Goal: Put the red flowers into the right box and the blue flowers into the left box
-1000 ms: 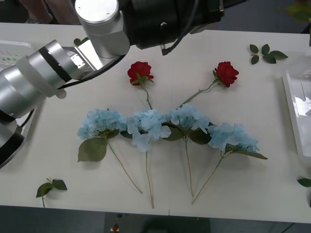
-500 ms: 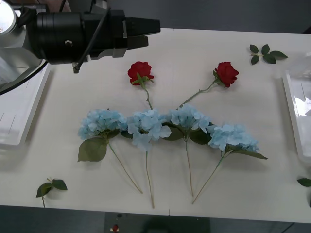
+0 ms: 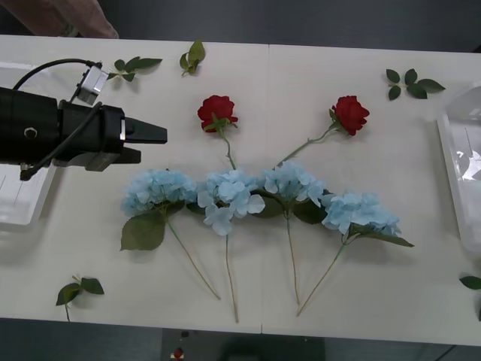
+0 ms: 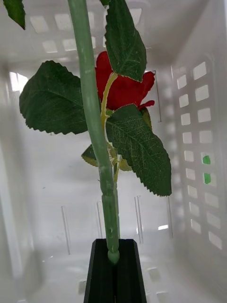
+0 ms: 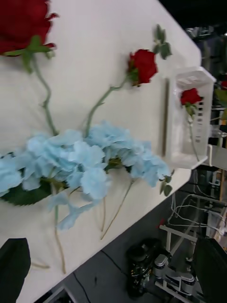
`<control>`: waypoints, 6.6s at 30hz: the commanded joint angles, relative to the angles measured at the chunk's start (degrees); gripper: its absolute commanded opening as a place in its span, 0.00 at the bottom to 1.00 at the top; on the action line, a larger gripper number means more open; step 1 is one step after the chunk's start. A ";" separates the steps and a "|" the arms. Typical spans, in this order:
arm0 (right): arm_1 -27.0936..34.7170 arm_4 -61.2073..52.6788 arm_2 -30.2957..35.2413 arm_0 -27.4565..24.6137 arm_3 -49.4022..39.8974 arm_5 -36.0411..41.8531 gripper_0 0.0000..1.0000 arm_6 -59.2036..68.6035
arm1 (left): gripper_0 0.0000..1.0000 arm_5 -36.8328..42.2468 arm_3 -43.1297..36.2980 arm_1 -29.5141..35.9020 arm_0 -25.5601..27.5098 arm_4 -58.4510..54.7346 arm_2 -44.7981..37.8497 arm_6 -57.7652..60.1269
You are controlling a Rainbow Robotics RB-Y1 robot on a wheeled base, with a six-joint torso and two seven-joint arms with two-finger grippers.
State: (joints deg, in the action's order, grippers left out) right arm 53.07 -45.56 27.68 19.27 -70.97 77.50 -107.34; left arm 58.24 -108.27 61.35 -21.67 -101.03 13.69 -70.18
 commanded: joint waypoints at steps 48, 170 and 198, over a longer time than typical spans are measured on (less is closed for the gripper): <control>-2.53 -9.63 0.88 2.00 -15.77 18.13 1.00 19.71 | 1.00 3.64 10.36 -14.50 -5.40 45.13 24.45 32.83; -22.66 21.39 -59.94 -7.93 -36.95 5.38 0.03 80.71 | 1.00 5.31 30.75 0.09 -13.40 39.33 -13.16 9.36; -18.53 20.69 -56.77 -7.84 -50.14 15.23 0.00 80.45 | 1.00 0.47 11.24 -12.83 -8.47 41.53 2.31 8.40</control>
State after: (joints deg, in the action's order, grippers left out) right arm 32.71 -24.35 -30.56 10.56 -116.27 91.10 -24.15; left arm 59.21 -94.58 47.69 -30.63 -60.01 17.31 -61.73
